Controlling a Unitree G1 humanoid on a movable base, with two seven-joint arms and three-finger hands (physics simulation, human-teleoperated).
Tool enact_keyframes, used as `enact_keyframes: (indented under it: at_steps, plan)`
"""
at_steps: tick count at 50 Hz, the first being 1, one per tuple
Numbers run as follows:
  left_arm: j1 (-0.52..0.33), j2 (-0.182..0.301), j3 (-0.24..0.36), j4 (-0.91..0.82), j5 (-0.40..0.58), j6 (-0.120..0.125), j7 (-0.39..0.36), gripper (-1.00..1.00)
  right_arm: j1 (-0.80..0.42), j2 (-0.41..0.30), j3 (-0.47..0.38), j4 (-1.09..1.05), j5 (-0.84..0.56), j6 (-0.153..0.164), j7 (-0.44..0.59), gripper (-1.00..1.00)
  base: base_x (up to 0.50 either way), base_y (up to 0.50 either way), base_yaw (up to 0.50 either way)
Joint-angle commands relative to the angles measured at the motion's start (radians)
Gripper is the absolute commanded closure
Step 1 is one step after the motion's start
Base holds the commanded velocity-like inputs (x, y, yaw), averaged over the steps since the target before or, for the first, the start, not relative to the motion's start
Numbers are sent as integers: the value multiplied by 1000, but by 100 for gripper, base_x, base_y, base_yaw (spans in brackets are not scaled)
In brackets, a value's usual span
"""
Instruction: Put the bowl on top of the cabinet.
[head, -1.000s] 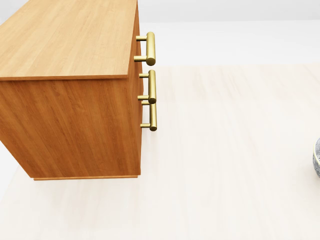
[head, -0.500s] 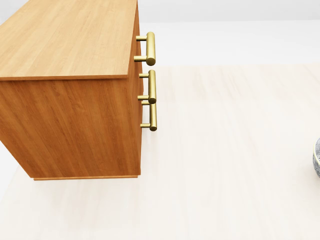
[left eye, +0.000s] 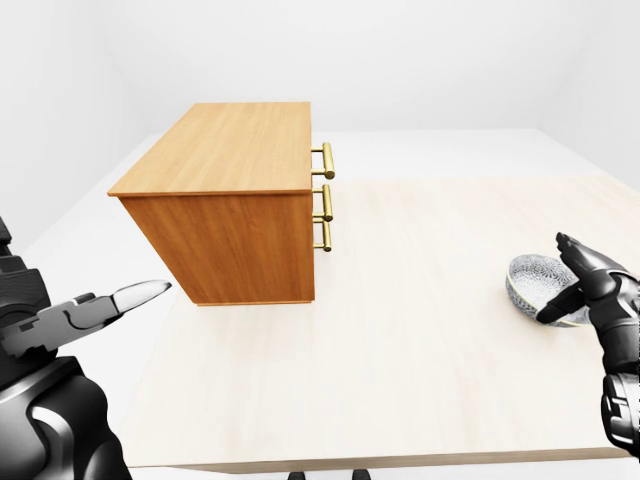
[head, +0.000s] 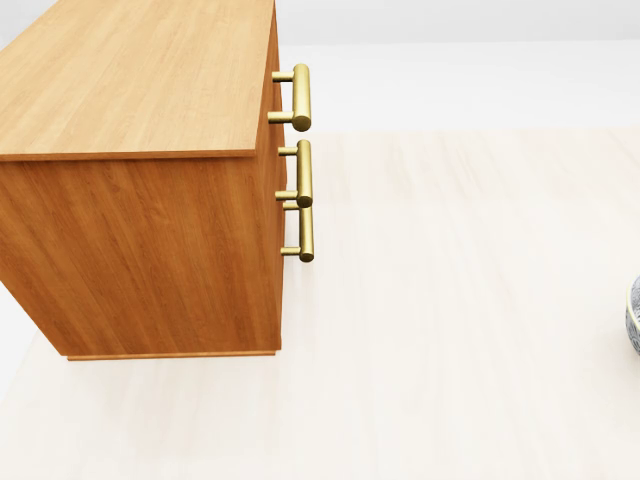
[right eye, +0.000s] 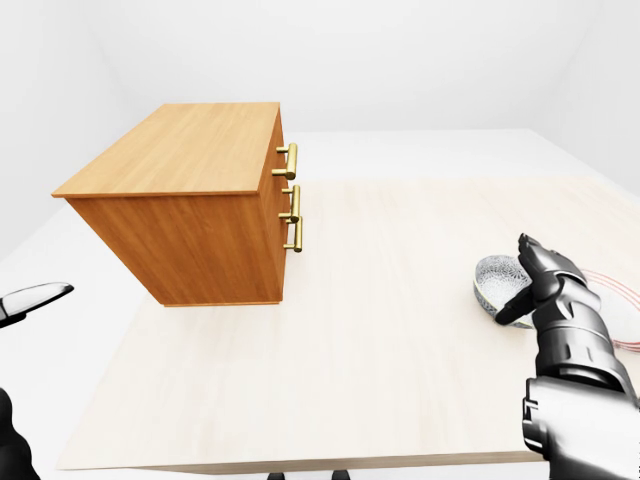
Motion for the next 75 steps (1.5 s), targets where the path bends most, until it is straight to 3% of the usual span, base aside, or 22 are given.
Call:
enact_keyframes:
  at_steps: [1,19,46,47,48,75]
  plan:
    - [6,1,-1,-13,-25,0,-22,-100,25,43,19,35,18,-9,-42,-100,0,0,0]
    - [6,2,-1,-15,-26,0,-22,-100,54,84,36,70,36,-15,-80,-100,0,0,0]
    - [11,-5,-12,-9,-14,0,-25,-100,152,152,47,124,79,-53,-147,-100,0,0,0]
    - [11,-6,-13,-8,-13,0,-25,-100,154,151,46,124,81,-57,-146,16,0,0,0]
    - [11,-6,-12,-7,-13,0,-26,-100,154,150,45,123,85,-60,-144,100,0,0,0]
    - [9,-3,-10,1,-16,0,-26,-100,118,142,53,113,73,-59,-145,100,0,0,0]
